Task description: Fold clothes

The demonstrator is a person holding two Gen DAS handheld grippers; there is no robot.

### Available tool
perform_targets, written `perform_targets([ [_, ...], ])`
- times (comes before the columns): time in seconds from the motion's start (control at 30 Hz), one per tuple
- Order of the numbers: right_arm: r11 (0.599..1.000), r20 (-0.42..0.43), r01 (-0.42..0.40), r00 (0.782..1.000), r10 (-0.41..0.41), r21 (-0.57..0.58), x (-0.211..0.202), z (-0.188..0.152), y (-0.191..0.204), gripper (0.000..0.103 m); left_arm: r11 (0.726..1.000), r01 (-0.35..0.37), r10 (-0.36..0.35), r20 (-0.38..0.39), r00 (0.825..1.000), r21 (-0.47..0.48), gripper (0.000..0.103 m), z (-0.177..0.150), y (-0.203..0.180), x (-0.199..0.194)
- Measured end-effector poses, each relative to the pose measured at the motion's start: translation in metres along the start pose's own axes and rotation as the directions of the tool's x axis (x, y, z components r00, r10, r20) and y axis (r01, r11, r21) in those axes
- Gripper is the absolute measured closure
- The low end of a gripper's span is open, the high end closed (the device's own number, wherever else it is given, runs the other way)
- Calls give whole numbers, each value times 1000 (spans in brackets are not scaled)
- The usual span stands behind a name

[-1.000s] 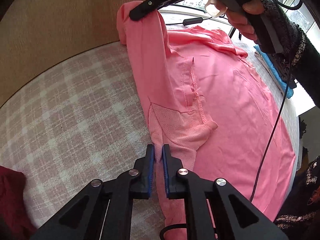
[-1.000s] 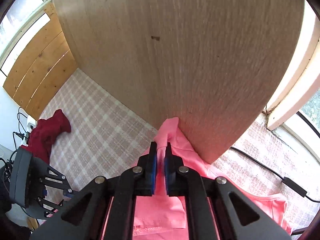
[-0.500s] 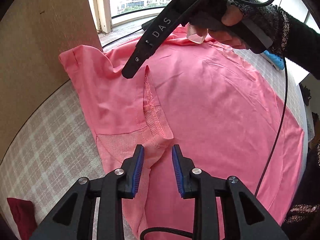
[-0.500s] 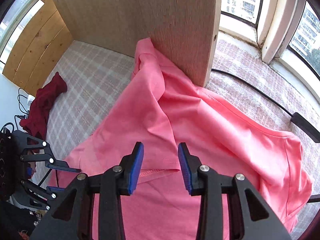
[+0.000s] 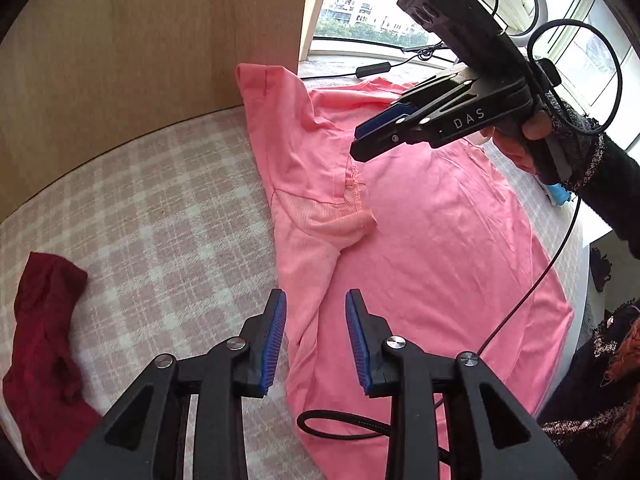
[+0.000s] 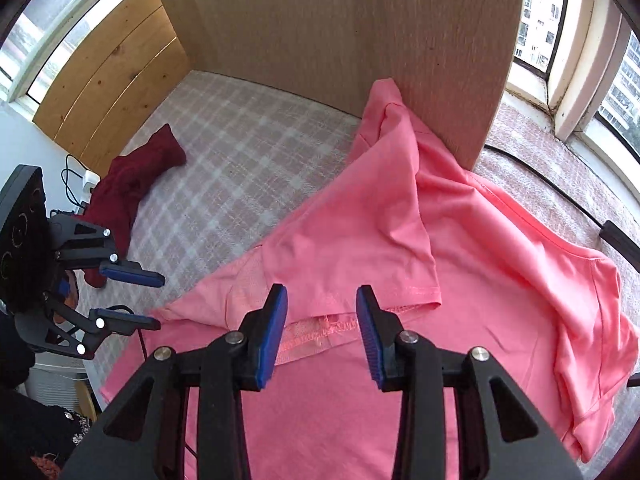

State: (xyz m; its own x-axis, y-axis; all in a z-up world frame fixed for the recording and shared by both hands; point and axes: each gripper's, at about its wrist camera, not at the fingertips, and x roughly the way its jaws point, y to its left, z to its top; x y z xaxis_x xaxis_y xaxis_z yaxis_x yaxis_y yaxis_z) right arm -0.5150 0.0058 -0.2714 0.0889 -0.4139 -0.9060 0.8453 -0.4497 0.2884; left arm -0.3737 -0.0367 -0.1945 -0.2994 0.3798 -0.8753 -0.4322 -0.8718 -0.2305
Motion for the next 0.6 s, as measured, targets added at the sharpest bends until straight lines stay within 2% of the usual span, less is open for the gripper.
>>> perform_targets([
  [0.07,1000,-17,-20,1000,20,-18,6,-9,12,68,999,-38,38,-1,999,-36,74,-26,-1,-20],
  [0.13,998,-45,-48,998,47,-36,17,-17,25,68,995,-74,73,-11,997,-72,67,-53,-5,-37],
  [0.23,998,-83,-35,996,31,-46,35,-25,39,68,985,-100,98,-25,995,-142,66,-98,-9,-59],
  [0.27,998,-83,-31,996,27,-51,39,-27,42,72,981,-106,102,-29,994,-164,66,-112,-12,-65],
  [0.3,998,-78,-17,997,13,-56,40,-28,44,94,976,-114,110,-34,993,-187,65,-124,-14,-69],
  [0.33,998,-70,6,998,-10,-63,39,-29,46,101,970,-120,115,-38,993,-211,65,-137,-17,-72],
  [0.53,996,-23,85,996,-85,-26,18,-27,38,99,931,-65,51,-49,998,-358,64,-205,-34,-75],
  [0.57,995,-30,102,994,-102,-19,17,-26,36,96,928,-61,47,-46,998,-368,64,-213,-38,-74],
  [0.6,994,-49,111,993,-112,-14,18,-26,35,82,925,-57,44,-43,998,-376,64,-221,-42,-73],
])
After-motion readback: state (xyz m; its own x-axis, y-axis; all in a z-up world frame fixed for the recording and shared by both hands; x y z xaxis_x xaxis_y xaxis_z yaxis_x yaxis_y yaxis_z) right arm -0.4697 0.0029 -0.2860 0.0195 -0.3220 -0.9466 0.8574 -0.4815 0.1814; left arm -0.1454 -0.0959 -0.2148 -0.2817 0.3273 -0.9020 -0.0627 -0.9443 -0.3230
